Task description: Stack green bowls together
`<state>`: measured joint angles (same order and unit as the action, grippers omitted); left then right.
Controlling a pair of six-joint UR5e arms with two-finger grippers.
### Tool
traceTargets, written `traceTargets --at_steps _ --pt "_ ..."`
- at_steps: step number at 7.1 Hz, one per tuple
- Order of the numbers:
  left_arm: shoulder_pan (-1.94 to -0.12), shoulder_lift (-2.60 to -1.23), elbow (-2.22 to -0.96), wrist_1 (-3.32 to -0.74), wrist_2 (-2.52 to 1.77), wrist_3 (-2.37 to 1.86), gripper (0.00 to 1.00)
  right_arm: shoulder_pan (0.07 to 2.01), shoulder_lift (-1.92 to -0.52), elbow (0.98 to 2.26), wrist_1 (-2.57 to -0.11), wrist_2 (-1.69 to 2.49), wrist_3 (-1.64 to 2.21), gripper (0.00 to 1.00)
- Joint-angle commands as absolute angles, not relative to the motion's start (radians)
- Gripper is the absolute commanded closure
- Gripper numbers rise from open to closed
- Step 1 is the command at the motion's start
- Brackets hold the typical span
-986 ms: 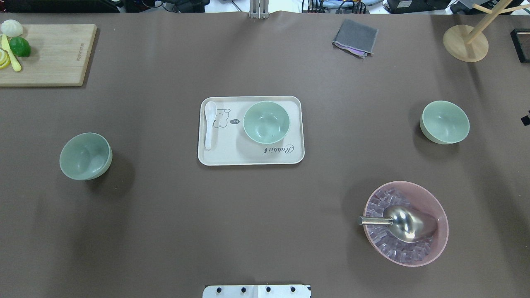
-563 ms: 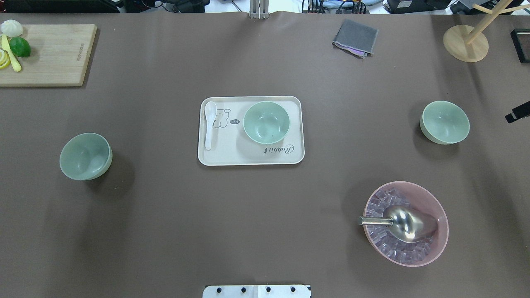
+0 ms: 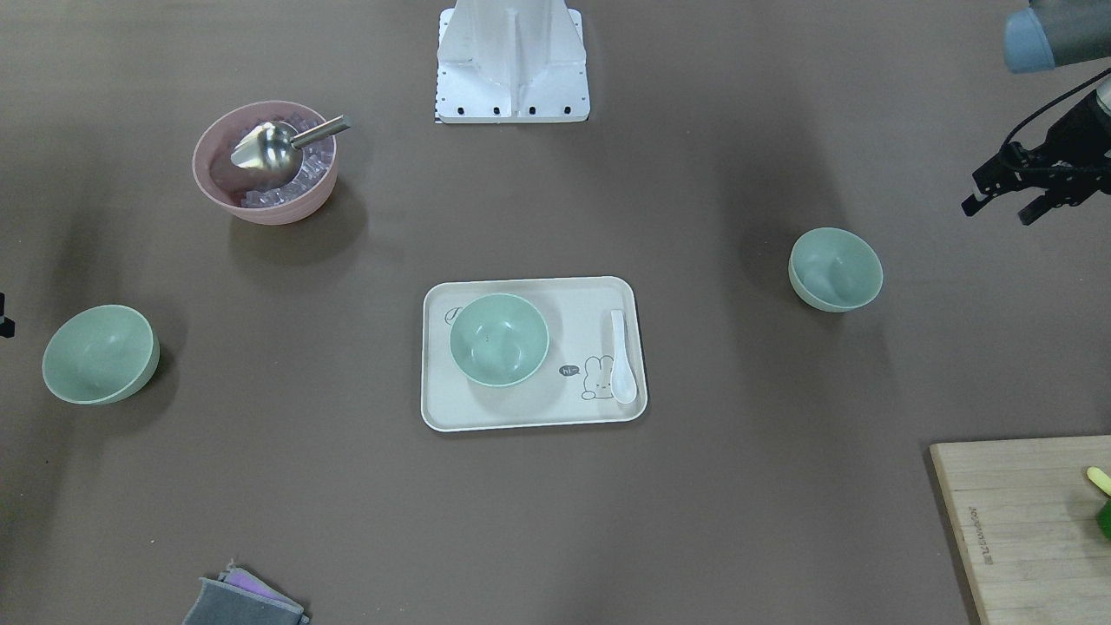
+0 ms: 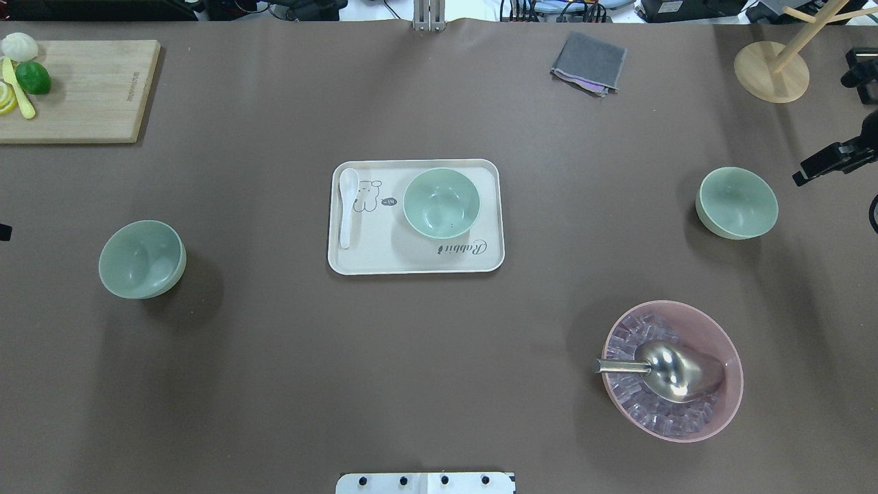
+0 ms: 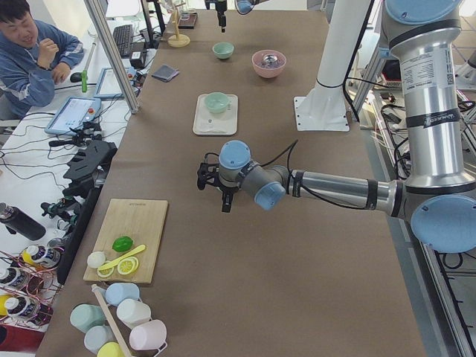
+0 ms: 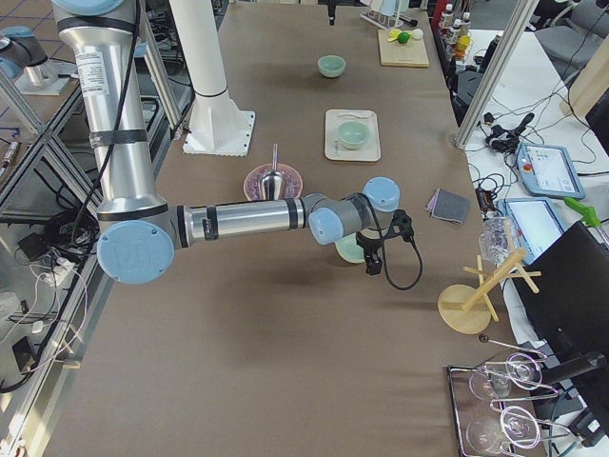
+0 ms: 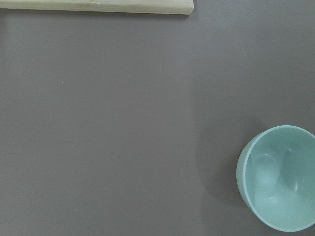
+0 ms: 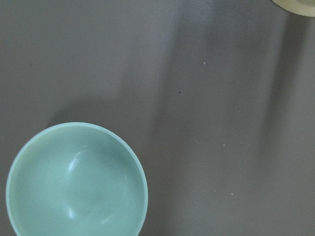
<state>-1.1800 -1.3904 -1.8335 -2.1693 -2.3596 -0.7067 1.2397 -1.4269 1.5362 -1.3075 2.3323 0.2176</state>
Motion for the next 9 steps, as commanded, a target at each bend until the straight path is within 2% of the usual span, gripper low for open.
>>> traceTargets --at_steps 1,3,7,9 --pt "-1.121 -1.405 -1.839 -2.201 -2.333 -0.793 0.03 1.171 -1.370 1.506 -1.302 2.303 0.283 0.02" --pt "-1.089 -1.423 -1.845 -2.203 -2.332 -0.859 0.03 1.137 -1.332 1.467 -1.302 2.289 0.287 0.06" --pt "-1.071 -1.456 -1.845 -2.203 -2.332 -0.923 0.03 1.134 -1.338 1.376 -1.215 2.264 0.287 0.14" --pt "-1.068 -1.465 -1.848 -2.203 -2.330 -0.945 0.03 1.128 -1.338 1.370 -1.195 2.272 0.288 0.19"
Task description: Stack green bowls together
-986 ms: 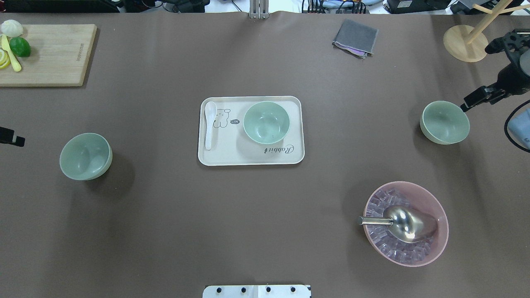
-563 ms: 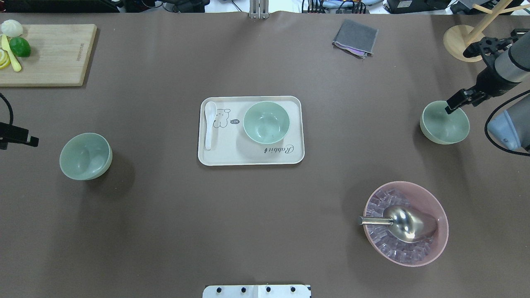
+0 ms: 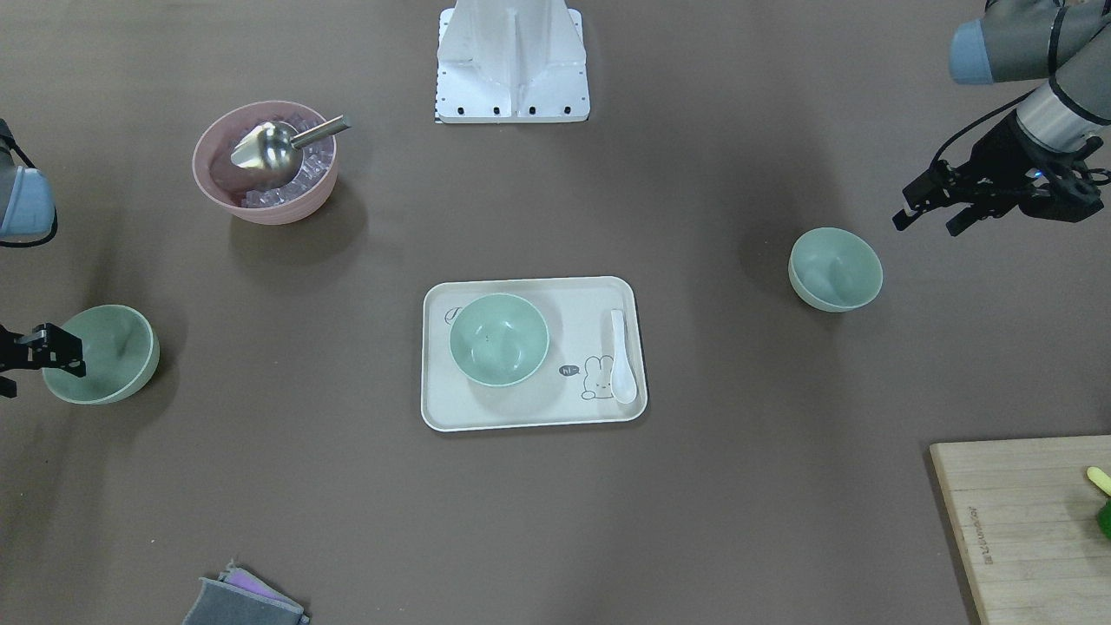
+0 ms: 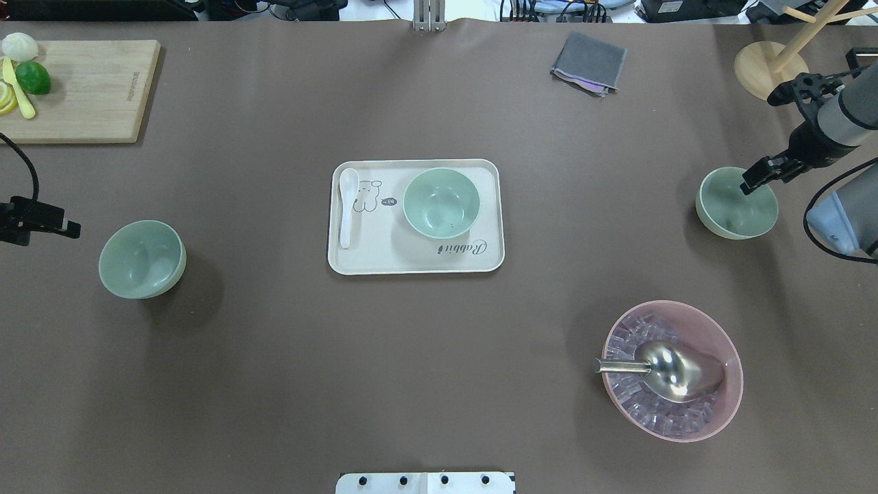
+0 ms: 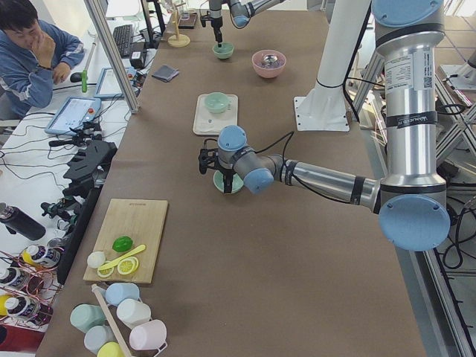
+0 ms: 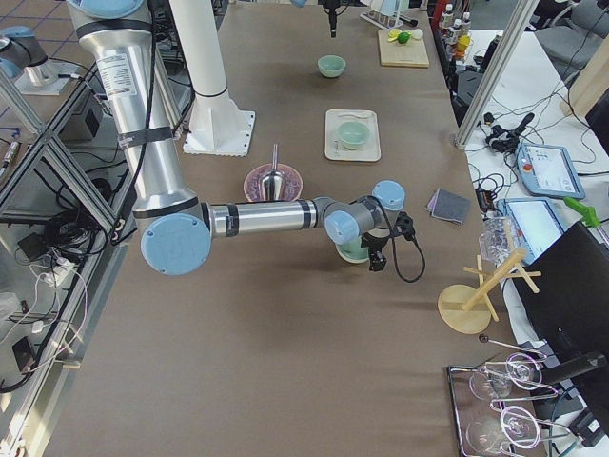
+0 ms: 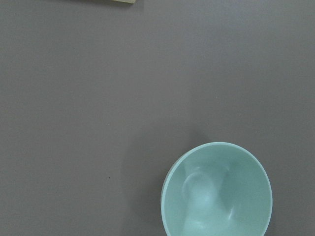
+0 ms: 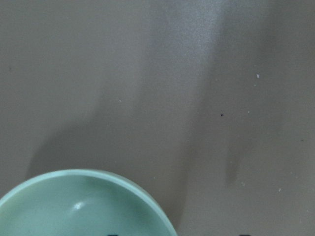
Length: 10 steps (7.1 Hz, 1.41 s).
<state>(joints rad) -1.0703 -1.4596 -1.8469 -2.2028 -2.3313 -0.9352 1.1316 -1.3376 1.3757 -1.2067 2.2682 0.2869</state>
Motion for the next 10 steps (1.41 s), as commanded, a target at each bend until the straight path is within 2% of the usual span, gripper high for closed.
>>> traceTargets --at_steps 1,2,3,6,8,10 --pt "-1.068 -1.465 -1.851 -2.203 -2.332 -0.946 0.03 1.127 -1.338 1.371 -1.195 2.289 0.290 0.43" --pt "-1.063 -1.466 -1.852 -2.203 -2.330 -0.946 0.03 1.129 -1.341 1.370 -1.195 2.296 0.293 0.90" --pt "-1.063 -1.465 -1.850 -2.203 -2.329 -0.946 0.03 1.127 -1.344 1.367 -1.195 2.299 0.293 1.00" --pt "-1.023 -1.471 -1.847 -2.203 -2.298 -0.953 0.03 1.172 -1.319 1.411 -1.204 2.457 0.326 1.00" --pt "-0.913 -1.474 -1.830 -2.201 -2.165 -0.954 0.06 1.184 -1.234 1.420 -1.207 2.480 0.508 1.00" --pt "-0.911 -1.479 -1.792 -2.203 -2.164 -0.947 0.11 1.139 -1.168 1.446 -1.207 2.479 0.665 1.00"
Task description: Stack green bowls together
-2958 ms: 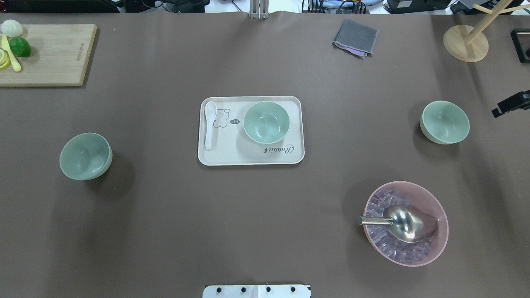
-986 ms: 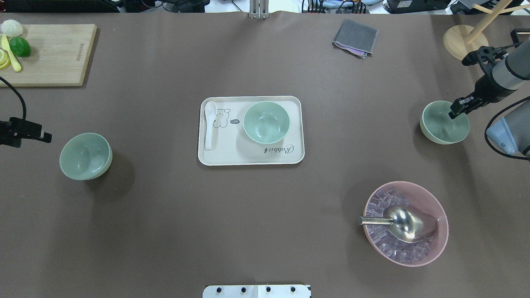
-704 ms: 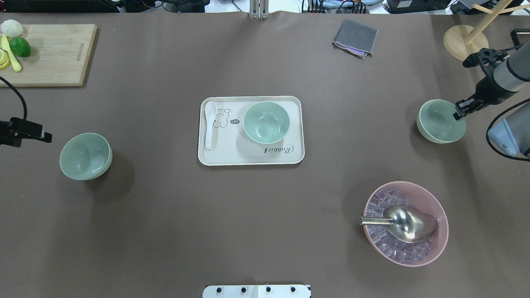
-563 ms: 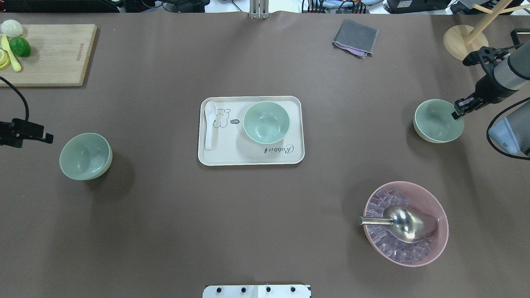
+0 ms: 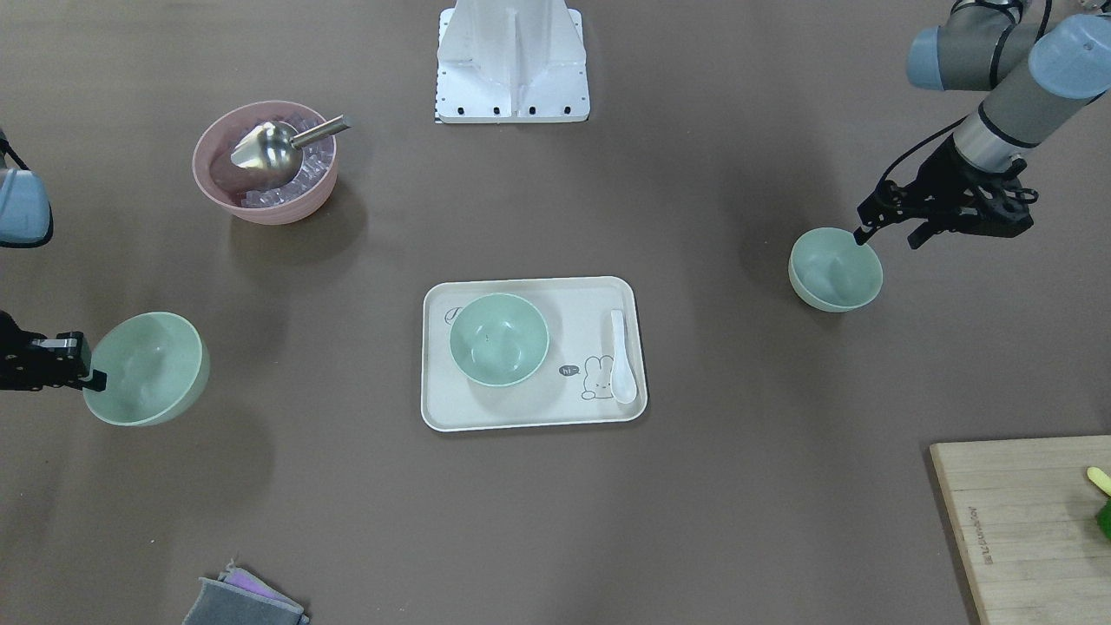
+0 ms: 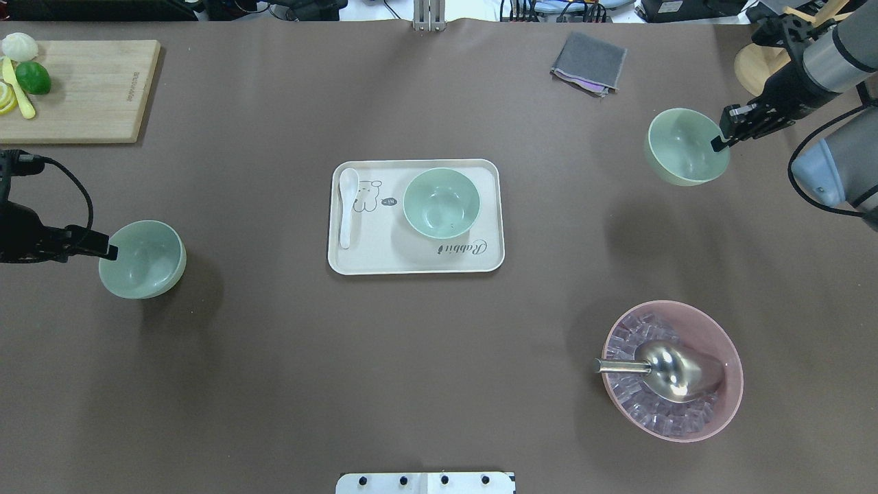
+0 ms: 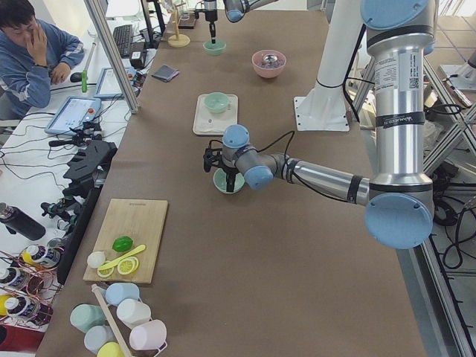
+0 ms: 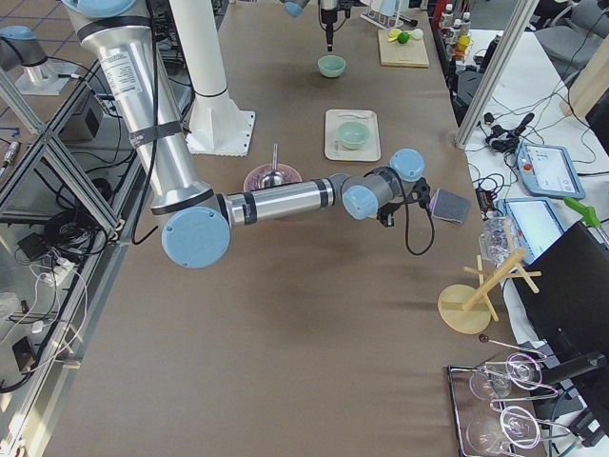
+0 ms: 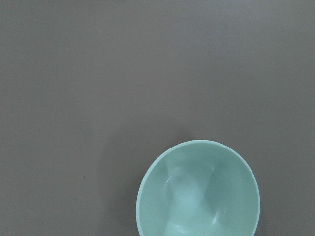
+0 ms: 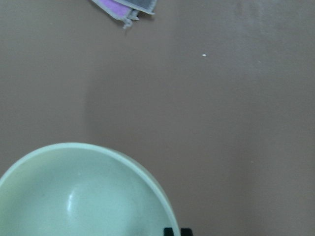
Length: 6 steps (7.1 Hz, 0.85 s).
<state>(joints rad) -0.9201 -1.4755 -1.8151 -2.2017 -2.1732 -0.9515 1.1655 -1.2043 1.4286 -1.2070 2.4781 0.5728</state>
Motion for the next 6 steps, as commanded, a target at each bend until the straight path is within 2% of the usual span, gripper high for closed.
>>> traceTargets --at_steps 1,4,5,6 --pt "-0.910 -1.502 -1.764 -2.203 -2.169 -0.950 0.16 1.108 -1.142 1.463 -1.206 2.476 0.761 1.00" --pt "-0.901 -1.549 -1.692 -2.204 -2.175 -0.951 0.31 1.016 -1.056 1.489 -1.195 2.433 1.004 1.00" --pt "-0.897 -1.549 -1.690 -2.204 -2.175 -0.951 0.43 0.988 -1.048 1.515 -1.195 2.418 1.047 1.00" --pt "-0.897 -1.555 -1.678 -2.206 -2.177 -0.951 0.75 0.965 -1.023 1.522 -1.195 2.410 1.118 1.00"
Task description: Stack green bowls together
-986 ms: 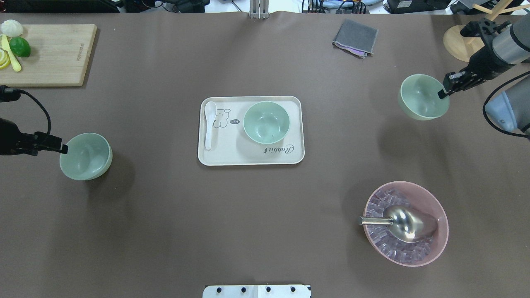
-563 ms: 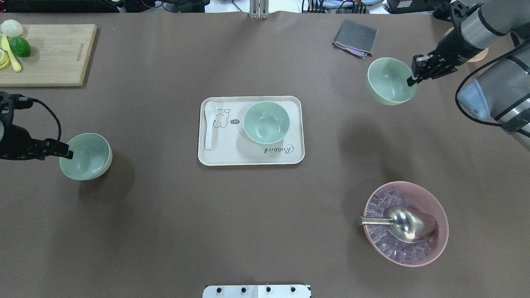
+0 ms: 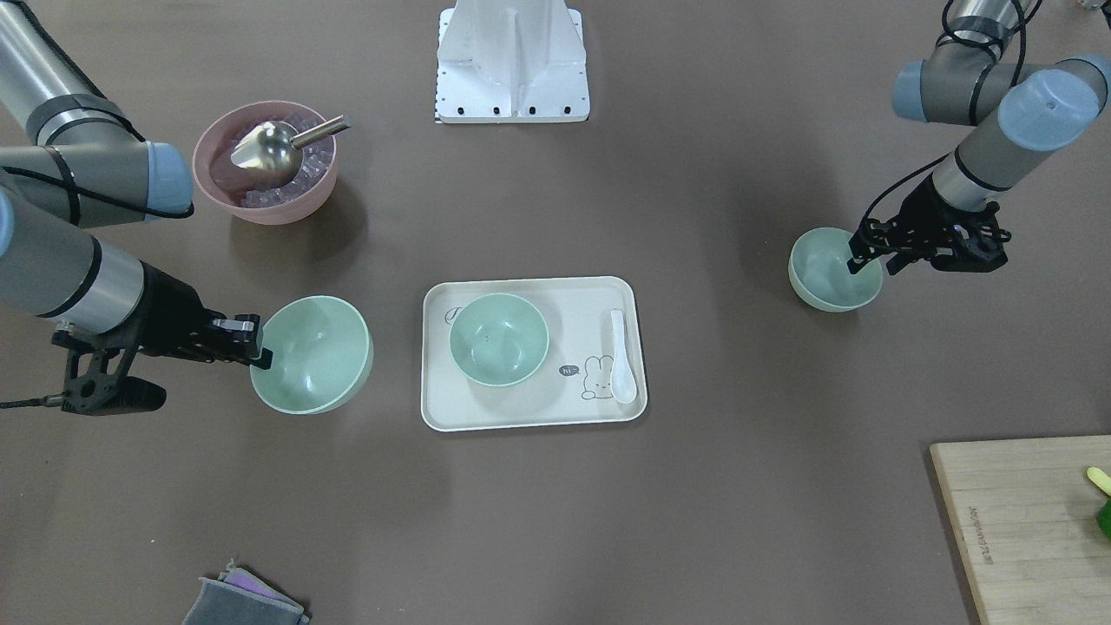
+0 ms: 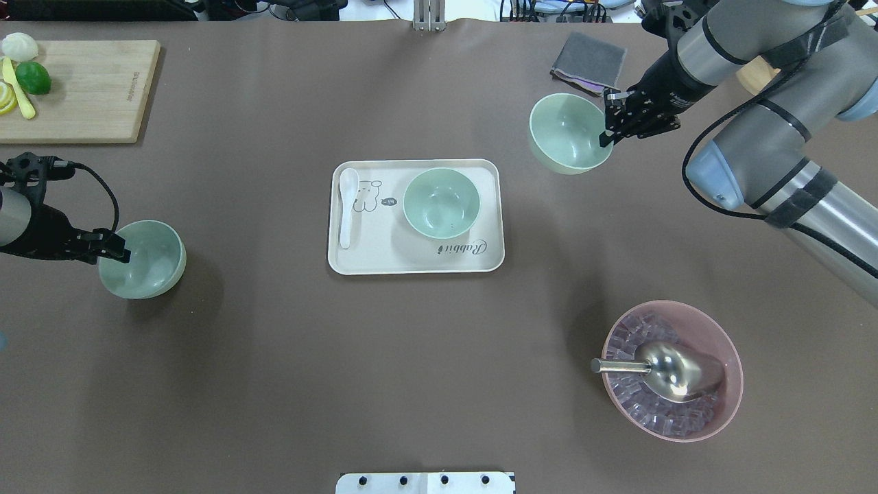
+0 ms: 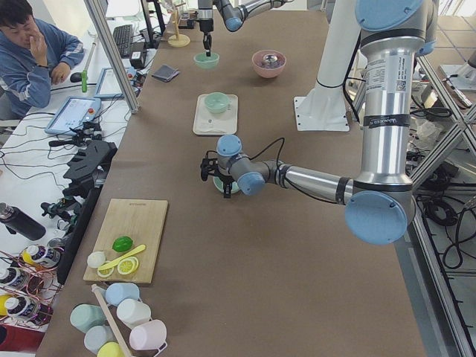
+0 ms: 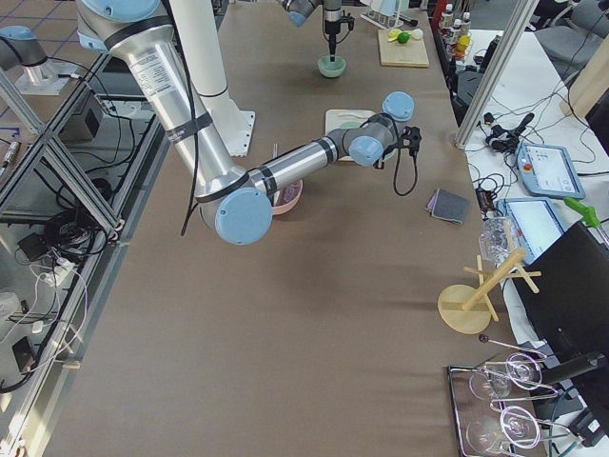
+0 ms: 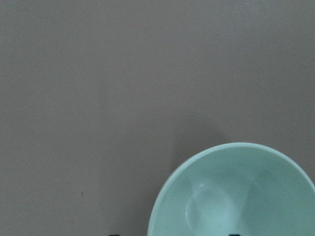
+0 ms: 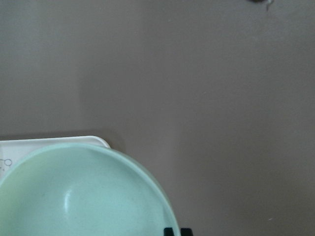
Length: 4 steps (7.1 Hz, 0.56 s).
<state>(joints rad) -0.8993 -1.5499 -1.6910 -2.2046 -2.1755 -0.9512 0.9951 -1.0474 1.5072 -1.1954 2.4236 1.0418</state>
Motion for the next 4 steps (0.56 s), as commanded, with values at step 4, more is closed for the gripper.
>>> traceTargets --at_steps 4 --pt "-0.893 -1.594 -1.695 -2.206 -2.251 -0.959 1.00 0.844 -0.945 1.537 -1.195 2.288 1.319 1.00"
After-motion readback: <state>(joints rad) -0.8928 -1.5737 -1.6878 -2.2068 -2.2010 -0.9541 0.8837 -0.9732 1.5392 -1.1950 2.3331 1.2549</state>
